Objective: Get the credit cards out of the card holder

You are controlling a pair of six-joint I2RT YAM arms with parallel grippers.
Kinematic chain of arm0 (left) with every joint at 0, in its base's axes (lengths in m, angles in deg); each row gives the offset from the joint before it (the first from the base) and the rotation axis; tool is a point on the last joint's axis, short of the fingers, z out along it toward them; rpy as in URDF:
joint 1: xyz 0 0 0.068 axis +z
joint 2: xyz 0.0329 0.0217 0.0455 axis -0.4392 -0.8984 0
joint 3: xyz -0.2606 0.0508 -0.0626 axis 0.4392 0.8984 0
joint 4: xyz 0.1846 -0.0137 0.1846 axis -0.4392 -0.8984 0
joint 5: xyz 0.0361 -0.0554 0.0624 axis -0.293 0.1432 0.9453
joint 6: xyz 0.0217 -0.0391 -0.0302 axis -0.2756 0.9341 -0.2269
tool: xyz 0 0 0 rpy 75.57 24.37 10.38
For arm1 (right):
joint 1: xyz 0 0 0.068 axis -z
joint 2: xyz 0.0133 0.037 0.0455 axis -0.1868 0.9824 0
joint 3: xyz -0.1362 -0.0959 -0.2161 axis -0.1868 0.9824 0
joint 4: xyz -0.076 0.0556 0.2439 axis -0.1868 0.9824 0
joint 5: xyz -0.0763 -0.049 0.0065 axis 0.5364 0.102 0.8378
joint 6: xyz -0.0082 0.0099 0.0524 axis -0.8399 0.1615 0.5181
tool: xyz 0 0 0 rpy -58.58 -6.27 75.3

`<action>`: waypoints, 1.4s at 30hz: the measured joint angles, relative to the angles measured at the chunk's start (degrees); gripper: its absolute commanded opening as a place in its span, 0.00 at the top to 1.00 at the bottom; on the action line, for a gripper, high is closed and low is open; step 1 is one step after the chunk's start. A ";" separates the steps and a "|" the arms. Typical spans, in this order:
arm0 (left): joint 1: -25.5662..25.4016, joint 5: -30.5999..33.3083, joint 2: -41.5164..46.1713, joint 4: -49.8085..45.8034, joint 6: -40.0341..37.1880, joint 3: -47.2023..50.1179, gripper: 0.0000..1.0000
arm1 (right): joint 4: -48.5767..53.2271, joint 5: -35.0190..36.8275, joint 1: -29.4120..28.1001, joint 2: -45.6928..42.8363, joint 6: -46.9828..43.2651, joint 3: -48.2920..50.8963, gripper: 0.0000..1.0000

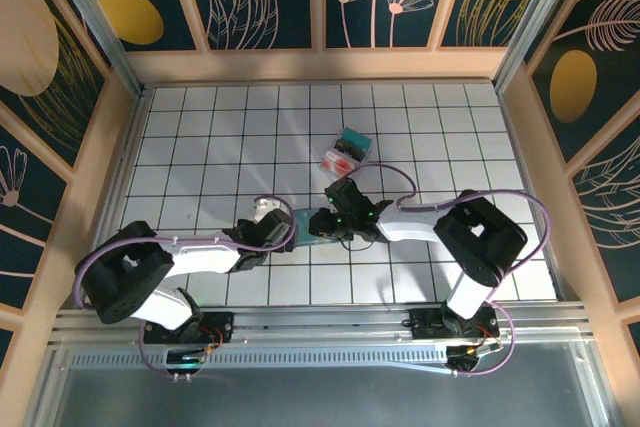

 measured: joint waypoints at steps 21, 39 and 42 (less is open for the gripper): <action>-0.17 0.20 -0.13 -0.74 -0.02 -0.44 0.01 | -4.24 -2.97 0.87 0.04 1.70 1.18 0.68; -0.61 1.27 -0.92 -1.70 0.00 -1.40 0.01 | -2.75 -2.25 0.57 2.16 2.80 -0.26 0.75; -0.61 1.29 -0.94 -1.86 0.00 -1.51 0.01 | -5.46 -3.48 0.83 1.73 2.80 1.29 0.76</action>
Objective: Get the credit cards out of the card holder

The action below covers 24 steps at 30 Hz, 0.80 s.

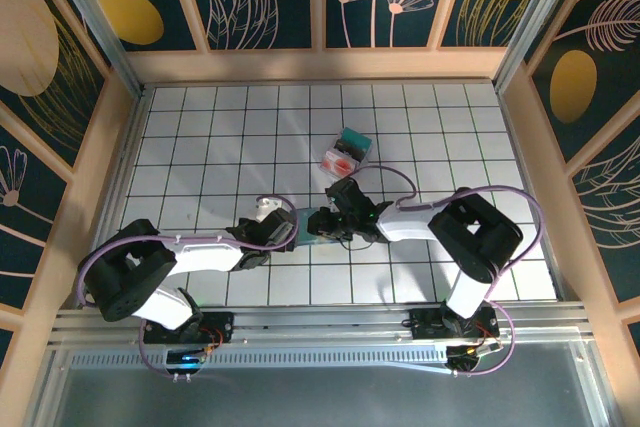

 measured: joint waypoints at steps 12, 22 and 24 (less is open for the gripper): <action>-0.04 0.44 -0.42 -1.27 0.04 -0.87 0.01 | -7.61 -4.94 0.87 -0.44 1.07 3.32 0.82; -0.26 1.73 -1.99 -2.60 1.57 -2.62 0.01 | -13.18 -6.80 1.99 -2.27 2.12 6.82 0.86; -0.26 1.92 -2.19 -2.62 1.99 -2.78 0.01 | -13.84 -7.04 2.23 -3.65 2.12 7.52 0.86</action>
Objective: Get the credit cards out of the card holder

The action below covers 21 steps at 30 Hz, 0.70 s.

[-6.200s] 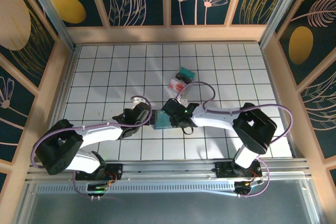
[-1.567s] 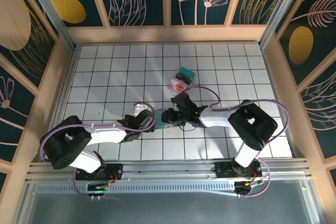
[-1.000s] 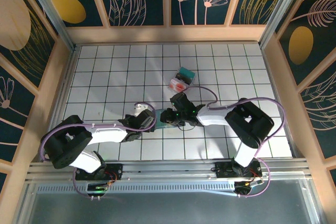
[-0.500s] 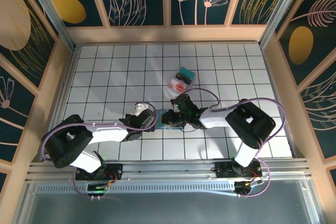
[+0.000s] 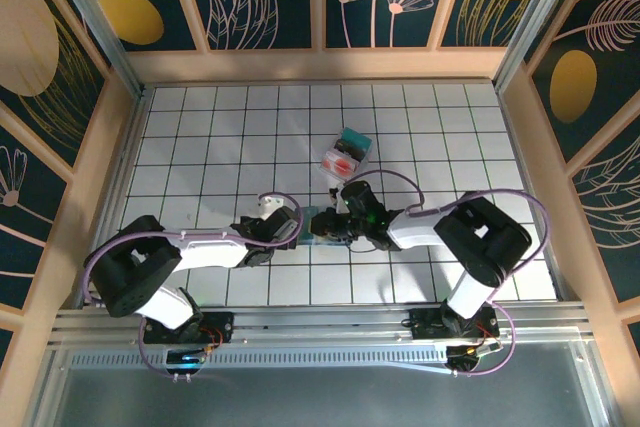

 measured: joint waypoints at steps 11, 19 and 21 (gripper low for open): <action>-0.07 0.20 -0.20 -0.13 0.61 -0.13 0.01 | -2.21 -1.38 0.46 -1.90 0.15 1.03 0.91; -0.11 0.42 -0.33 -0.17 0.63 -0.22 0.01 | 1.33 1.01 0.76 -2.05 0.33 0.94 1.00; -0.11 0.44 -0.35 -0.15 0.63 -0.22 0.01 | 4.35 2.51 0.76 -2.80 -0.52 0.57 1.00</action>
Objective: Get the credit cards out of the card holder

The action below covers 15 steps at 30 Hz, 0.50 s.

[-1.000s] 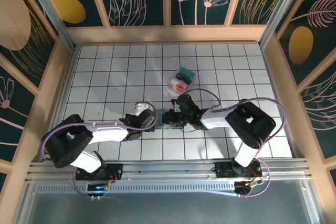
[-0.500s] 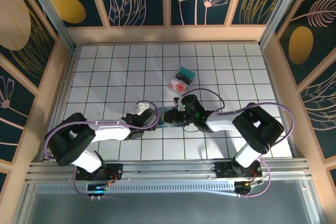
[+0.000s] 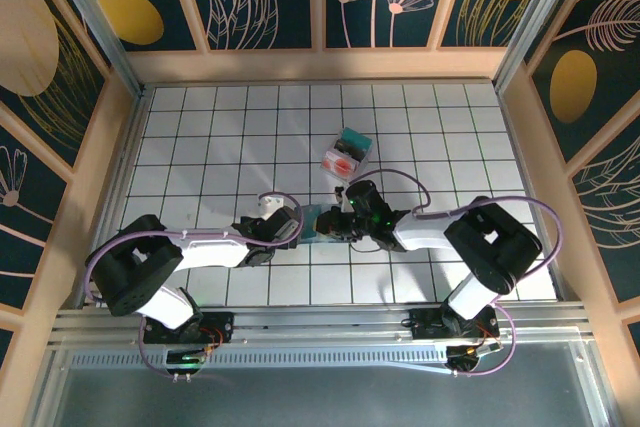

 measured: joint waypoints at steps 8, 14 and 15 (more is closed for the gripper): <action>0.00 0.04 0.50 -0.68 0.00 -0.07 0.01 | 11.89 5.05 -0.07 -0.74 -3.23 -5.49 1.00; 0.02 -0.22 3.37 -2.95 -0.11 -0.20 0.01 | 16.02 7.21 -0.13 -0.74 -4.31 -6.86 1.00; 0.02 -0.39 4.17 -3.02 -0.24 -0.33 0.01 | 16.50 7.32 -0.13 -0.74 -4.52 -7.02 1.00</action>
